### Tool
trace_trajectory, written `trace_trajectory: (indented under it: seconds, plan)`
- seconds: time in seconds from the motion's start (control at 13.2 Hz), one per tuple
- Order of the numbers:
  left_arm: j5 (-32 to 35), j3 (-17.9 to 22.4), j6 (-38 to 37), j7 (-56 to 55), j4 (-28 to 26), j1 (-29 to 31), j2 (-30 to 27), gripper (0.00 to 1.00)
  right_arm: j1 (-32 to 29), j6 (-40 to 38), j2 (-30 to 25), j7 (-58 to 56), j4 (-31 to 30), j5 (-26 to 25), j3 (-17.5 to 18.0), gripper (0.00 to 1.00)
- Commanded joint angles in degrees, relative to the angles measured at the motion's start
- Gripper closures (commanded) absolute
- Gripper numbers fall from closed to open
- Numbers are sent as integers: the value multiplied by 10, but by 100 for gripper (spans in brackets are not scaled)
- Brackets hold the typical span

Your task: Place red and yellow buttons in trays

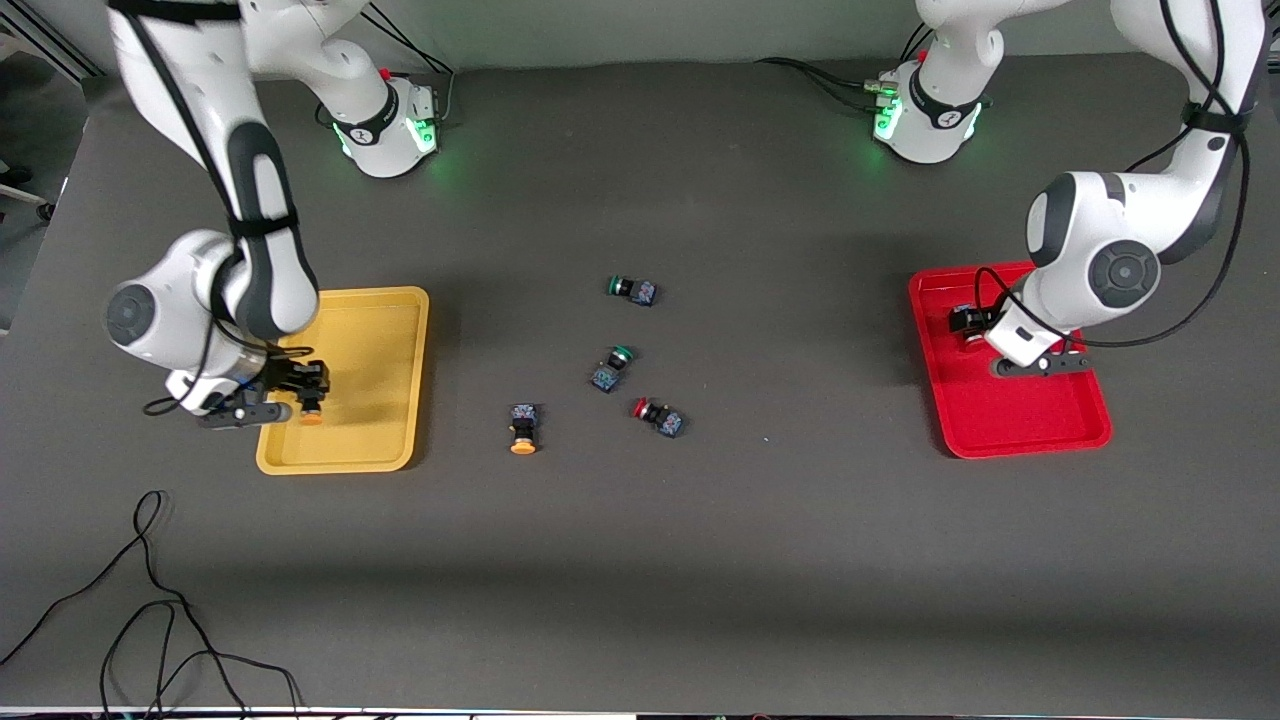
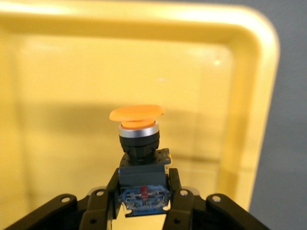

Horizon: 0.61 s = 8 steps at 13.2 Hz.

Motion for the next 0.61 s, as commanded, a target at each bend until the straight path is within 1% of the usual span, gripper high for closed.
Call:
trace_trajectory:
  seconds: [0.0, 0.08, 0.15, 0.23, 0.38, 0.46, 0.53]
  plan:
    - [-44, -8, -133, -132, 172, -93, 55, 0, 3, -4, 34, -36, 25, 40, -6, 95]
    - [-65, -12, -162, -200, 241, -121, 94, 0, 3, -8, 34, -29, 28, 40, -6, 72]
    - [-77, -13, -184, -263, 310, -153, 137, 0, -1, -9, 34, -26, 35, 40, -6, 11]
    - [-79, -13, -191, -327, 376, -184, 186, 0, -2, -15, 28, -25, 40, 41, -7, 0]
    - [-80, -14, -184, -452, 486, -232, 283, 0, -1, -51, 19, -22, 56, 39, -14, 0]
    - [-82, -14, -182, -508, 548, -256, 333, 0, 8, -74, 13, -14, 66, 34, -32, 0]
    - [-87, -14, -178, -563, 599, -275, 377, 0, 22, -104, 11, 8, 85, 17, -57, 0]
